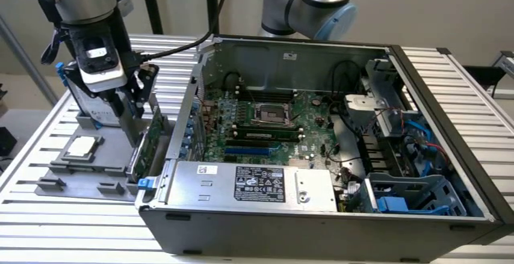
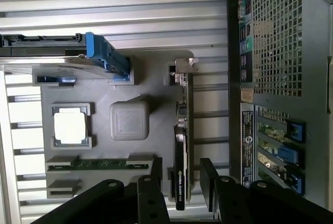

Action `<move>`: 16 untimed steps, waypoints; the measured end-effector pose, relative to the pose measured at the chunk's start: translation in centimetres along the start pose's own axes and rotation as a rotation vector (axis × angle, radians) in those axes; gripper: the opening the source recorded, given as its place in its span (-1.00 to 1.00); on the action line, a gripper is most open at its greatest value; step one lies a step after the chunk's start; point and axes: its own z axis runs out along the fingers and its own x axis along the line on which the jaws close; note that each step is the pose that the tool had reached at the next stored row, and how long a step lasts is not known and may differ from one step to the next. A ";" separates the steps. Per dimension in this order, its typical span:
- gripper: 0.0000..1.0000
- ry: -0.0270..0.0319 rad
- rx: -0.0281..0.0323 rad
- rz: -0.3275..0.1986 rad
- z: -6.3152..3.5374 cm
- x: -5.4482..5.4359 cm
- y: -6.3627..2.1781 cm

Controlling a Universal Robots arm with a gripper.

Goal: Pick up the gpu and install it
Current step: 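Pick up the gpu and move the gpu toward the slot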

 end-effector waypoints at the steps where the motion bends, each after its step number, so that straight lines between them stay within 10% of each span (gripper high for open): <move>1: -0.15 0.0000 0.0000 0.000 0.19 0.0 -0.03; 16: -0.15 0.0000 0.0000 0.000 2.91 0.2 -0.37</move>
